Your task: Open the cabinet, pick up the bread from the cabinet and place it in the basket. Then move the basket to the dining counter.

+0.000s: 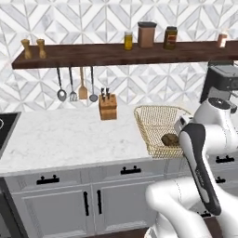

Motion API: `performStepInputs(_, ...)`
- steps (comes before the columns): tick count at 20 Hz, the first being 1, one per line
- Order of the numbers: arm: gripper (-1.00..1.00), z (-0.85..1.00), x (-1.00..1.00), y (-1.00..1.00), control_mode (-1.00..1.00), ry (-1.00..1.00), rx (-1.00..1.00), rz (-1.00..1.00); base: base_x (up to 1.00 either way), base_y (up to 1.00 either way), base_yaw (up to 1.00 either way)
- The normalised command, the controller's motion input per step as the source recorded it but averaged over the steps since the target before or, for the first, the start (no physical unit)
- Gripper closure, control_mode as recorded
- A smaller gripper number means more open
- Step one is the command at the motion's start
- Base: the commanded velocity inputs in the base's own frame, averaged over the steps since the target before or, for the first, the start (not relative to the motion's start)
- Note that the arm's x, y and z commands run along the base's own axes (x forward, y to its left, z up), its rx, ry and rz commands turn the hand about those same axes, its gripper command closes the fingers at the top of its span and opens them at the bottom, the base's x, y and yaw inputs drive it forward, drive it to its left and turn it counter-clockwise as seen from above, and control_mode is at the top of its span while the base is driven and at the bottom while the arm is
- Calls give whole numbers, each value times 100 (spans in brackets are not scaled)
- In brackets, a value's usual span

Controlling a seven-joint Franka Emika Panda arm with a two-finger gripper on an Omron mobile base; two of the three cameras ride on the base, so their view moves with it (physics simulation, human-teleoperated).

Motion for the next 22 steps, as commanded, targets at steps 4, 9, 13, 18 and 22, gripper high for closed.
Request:
performStepInputs(4,100,0,0,0,100,0,0,0,-39,0,52)
performStepInputs(9,100,0,0,0,100,0,0,0,-13,0,97)
performStepInputs(13,100,0,0,0,100,0,0,0,-11,0,100)
performStepInputs(18,100,0,0,0,100,0,0,0,-12,0,100)
performStepInputs(22,100,0,0,0,100,0,0,0,-11,0,100)
